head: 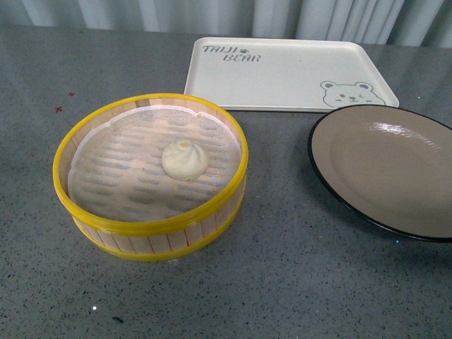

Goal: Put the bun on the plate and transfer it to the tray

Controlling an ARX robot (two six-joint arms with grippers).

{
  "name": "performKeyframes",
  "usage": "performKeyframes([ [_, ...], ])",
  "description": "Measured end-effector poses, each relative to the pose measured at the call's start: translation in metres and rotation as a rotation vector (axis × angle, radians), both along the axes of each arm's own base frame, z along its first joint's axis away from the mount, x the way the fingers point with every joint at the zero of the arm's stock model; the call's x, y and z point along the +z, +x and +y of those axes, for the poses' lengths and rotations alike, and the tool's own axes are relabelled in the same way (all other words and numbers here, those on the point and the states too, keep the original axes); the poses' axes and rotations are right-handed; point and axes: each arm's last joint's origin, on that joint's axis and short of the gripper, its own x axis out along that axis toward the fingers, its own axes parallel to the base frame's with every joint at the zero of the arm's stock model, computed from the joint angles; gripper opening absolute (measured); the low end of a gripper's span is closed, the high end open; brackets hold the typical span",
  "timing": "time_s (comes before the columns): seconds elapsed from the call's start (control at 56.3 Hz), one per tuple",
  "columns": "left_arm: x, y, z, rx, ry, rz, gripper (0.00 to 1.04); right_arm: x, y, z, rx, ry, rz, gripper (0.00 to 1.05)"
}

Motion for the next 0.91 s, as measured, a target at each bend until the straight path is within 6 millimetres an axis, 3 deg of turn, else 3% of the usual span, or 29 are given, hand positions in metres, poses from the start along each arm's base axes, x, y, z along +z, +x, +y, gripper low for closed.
performKeyframes([
  [0.213,-0.017,0.075,-0.037,-0.213,-0.048,0.23,0.98,0.0,0.0,0.0,0.0,0.0,0.0,0.96],
  [0.337,-0.026,0.108,-0.063,-0.312,-0.044,0.305,0.98,0.0,0.0,0.0,0.0,0.0,0.0,0.96],
  [0.55,-0.051,0.124,-0.099,-0.459,-0.034,0.503,0.98,0.0,0.0,0.0,0.0,0.0,0.0,0.96],
  [0.905,-0.073,0.149,-0.116,-0.452,0.01,0.548,0.98,0.0,0.0,0.0,0.0,0.0,0.0,0.96],
])
